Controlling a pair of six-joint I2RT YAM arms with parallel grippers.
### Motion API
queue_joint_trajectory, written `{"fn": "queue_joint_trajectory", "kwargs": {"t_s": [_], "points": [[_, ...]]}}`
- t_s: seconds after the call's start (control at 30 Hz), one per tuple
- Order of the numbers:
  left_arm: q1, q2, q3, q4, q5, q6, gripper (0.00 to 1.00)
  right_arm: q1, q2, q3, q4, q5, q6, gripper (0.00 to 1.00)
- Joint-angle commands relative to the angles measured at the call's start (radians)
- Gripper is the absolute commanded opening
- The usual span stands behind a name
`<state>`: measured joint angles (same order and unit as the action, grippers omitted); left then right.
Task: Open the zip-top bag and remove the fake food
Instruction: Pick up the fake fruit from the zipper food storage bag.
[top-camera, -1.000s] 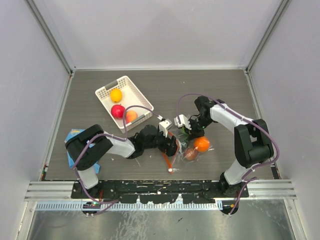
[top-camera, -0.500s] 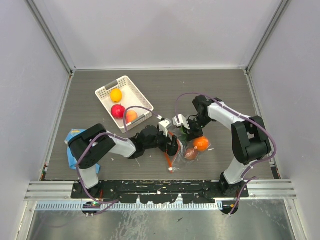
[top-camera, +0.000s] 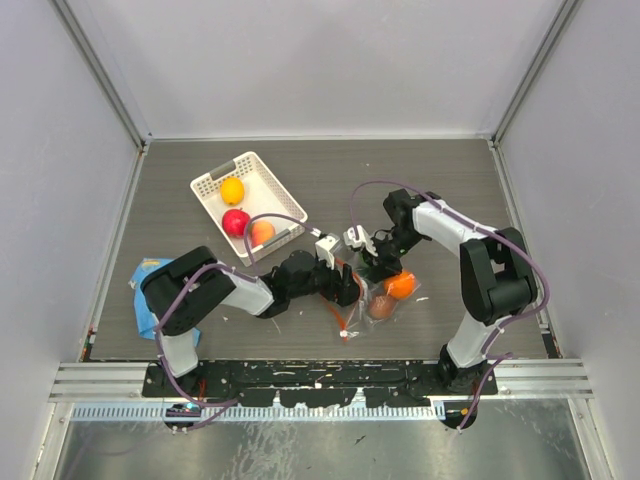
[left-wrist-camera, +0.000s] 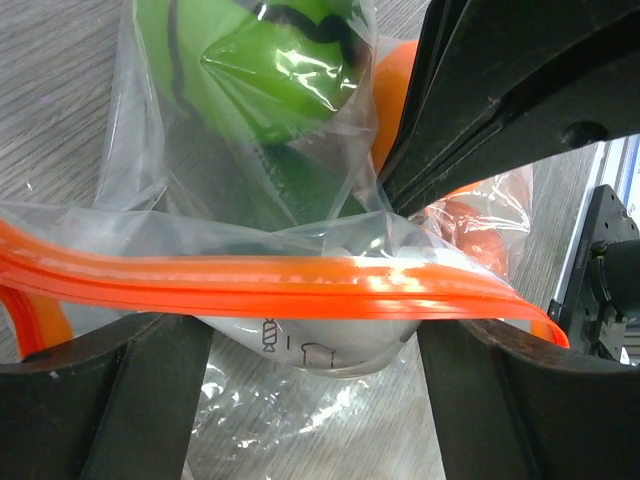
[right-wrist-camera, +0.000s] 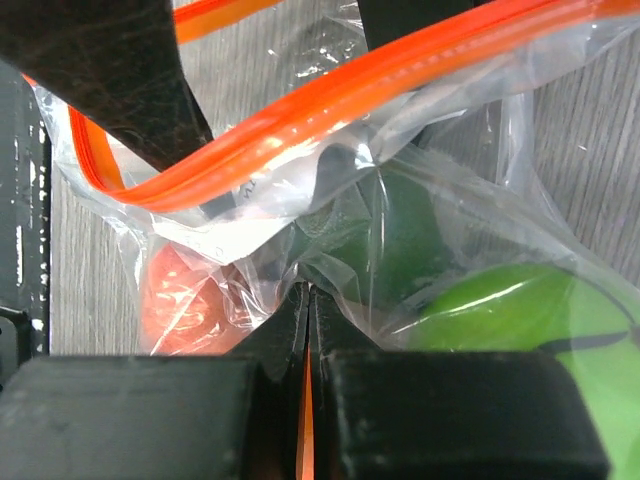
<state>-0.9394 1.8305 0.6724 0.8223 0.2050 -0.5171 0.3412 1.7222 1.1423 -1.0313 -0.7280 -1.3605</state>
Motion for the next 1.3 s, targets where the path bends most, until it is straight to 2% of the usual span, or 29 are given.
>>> {"fn": "queue_joint_trajectory", "kwargs": {"t_s": [0.0, 0.33, 0.67, 0.83, 1.27], "points": [[-0.012, 0.023, 0.042, 0.124, -0.001, -0.009, 0.77, 0.059, 0.02, 0.034, -0.045, -0.133, -0.042, 0.05], [-0.012, 0.045, 0.052, 0.123, -0.003, -0.017, 0.58, 0.058, 0.063, 0.05, -0.038, -0.135, -0.003, 0.05], [-0.009, -0.002, 0.024, 0.087, -0.013, 0.024, 0.16, 0.043, 0.042, 0.048, -0.022, -0.1, 0.012, 0.05], [-0.008, -0.042, -0.004, 0.064, -0.014, 0.046, 0.11, 0.027, 0.01, 0.022, 0.043, -0.041, 0.05, 0.05], [-0.007, -0.134, -0.061, 0.004, -0.009, 0.084, 0.11, 0.028, 0.012, 0.0, 0.128, 0.086, 0.131, 0.05]]}}
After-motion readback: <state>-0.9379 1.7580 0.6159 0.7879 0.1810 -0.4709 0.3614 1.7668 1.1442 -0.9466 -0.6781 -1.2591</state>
